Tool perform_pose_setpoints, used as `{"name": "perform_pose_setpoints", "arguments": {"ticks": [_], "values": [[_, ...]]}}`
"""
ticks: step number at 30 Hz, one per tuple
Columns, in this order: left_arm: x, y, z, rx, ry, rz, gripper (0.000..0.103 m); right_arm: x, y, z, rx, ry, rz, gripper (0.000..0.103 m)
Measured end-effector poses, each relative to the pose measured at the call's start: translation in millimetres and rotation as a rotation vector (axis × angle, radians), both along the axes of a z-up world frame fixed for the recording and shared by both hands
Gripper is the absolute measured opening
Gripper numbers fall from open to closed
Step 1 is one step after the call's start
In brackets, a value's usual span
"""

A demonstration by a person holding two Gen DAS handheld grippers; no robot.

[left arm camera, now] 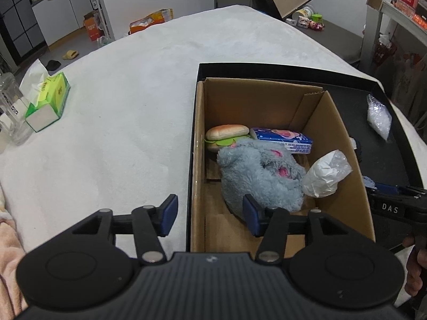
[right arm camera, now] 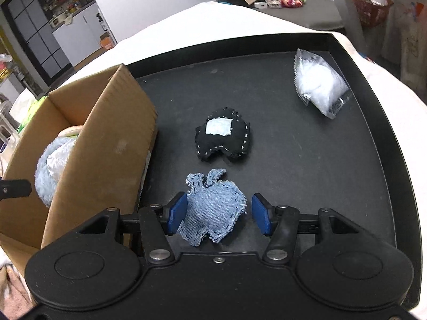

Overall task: Organize soft objects
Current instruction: 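Move the right gripper to the blue denim cloth and grasp it, then carry the blue denim cloth into the box and open the right gripper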

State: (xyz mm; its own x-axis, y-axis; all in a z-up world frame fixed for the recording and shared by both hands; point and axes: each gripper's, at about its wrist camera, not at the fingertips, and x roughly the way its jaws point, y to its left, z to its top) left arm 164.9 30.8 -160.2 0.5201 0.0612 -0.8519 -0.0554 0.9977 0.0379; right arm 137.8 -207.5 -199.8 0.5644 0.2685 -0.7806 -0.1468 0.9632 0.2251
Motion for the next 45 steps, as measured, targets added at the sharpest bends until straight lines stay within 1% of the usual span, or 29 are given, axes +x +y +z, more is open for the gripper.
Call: {"name": "perform_pose_setpoints", "arguments": {"ticks": [2, 3, 4, 7, 9, 12, 18, 26, 33, 40, 45], "values": [[2, -2, 0, 0.012, 0.003, 0.003, 0.053, -2, 1, 1, -0.001, -0.004, 0.010, 0.053], [3, -3, -1, 0.018, 0.005, 0.005, 0.053, -3, 1, 0, -0.006, -0.007, 0.014, 0.050], [3, -4, -1, 0.024, 0.006, 0.007, 0.053, -3, 1, 1, -0.009, -0.008, 0.019, 0.042], [5, -9, 1, 0.039, 0.005, 0.007, 0.053, -5, -6, 3, 0.016, 0.011, -0.005, 0.033], [5, -12, 1, 0.043, 0.005, 0.002, 0.054, -2, -10, 3, 0.024, 0.021, -0.018, 0.030], [4, -15, 3, 0.047, 0.005, -0.002, 0.054, -6, -14, 5, 0.010, 0.015, -0.037, 0.028], [3, -17, 7, 0.037, 0.002, 0.000, 0.054, -9, -22, 14, 0.020, 0.006, -0.052, 0.021], [1, -12, 15, 0.006, -0.020, 0.008, 0.054, -9, -26, 34, 0.024, -0.025, -0.074, 0.019], [-3, -6, 16, -0.024, -0.024, 0.003, 0.054, -11, -23, 60, 0.019, -0.077, -0.082, 0.019], [-7, 0, 21, -0.051, -0.043, 0.004, 0.054, -17, -18, 71, -0.001, -0.091, -0.090, 0.020], [-11, 3, 24, -0.063, -0.052, -0.001, 0.054, -21, -12, 85, -0.007, -0.115, -0.092, 0.020]]}}
